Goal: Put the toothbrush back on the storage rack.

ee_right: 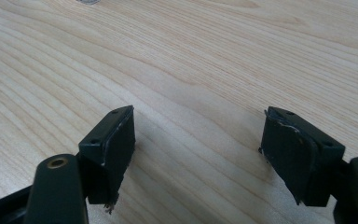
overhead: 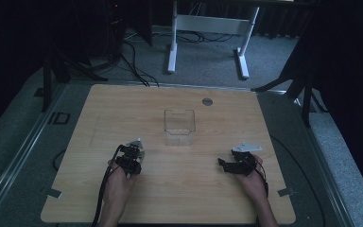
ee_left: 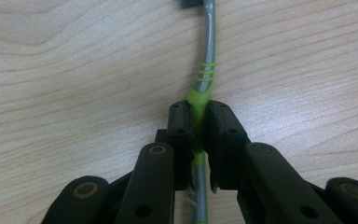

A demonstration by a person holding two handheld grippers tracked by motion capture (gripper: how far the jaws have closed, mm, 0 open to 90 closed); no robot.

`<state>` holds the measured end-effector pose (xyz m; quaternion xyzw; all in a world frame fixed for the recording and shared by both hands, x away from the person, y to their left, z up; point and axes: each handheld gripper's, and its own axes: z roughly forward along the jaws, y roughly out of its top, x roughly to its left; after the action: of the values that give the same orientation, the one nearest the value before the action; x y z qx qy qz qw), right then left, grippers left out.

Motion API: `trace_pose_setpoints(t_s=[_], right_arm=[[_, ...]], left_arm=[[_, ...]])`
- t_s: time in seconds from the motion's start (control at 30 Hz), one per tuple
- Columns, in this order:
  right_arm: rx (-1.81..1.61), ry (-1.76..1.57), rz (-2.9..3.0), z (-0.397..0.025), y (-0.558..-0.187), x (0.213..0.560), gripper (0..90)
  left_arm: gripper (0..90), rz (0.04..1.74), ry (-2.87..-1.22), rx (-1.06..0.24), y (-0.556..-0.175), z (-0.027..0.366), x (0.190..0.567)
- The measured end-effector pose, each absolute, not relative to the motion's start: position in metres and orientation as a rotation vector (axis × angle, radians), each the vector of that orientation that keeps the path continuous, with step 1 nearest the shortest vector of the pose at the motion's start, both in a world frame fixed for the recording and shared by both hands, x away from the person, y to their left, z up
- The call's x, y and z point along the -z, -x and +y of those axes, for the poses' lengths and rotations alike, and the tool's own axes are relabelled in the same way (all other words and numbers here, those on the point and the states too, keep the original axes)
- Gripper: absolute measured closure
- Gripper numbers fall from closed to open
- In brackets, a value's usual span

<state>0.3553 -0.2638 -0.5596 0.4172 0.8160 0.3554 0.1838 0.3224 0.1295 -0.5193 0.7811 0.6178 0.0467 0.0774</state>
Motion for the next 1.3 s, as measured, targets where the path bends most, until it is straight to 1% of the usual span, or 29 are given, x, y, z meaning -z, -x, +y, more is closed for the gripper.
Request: trace_pose_setpoints(t_s=[0.23,0.57,0.93,1.27,1.3], right_arm=[[-1.002,-1.177,2.301,-0.264,-0.355,0.560,25.8],[-1.002,-1.176,2.301,-0.264,-0.355,0.560,25.8],[-1.002,-1.176,2.301,-0.264,-0.355,0.560,25.8],[-1.002,-1.176,2.301,-0.264,-0.355,0.560,25.8],[-1.002,-1.176,2.301,-0.264,-0.355,0.560,25.8]], left_arm=[[80.7,1.831,-2.341,-0.175,-0.321,0.130,0.517],[81.3,1.783,-2.270,-0.233,-0.317,0.135,0.500],[81.3,1.718,-2.181,-0.331,-0.311,0.139,0.475],[81.3,1.668,-2.159,-0.371,-0.310,0.138,0.470],[81.3,1.651,-2.154,-0.389,-0.310,0.137,0.470]])
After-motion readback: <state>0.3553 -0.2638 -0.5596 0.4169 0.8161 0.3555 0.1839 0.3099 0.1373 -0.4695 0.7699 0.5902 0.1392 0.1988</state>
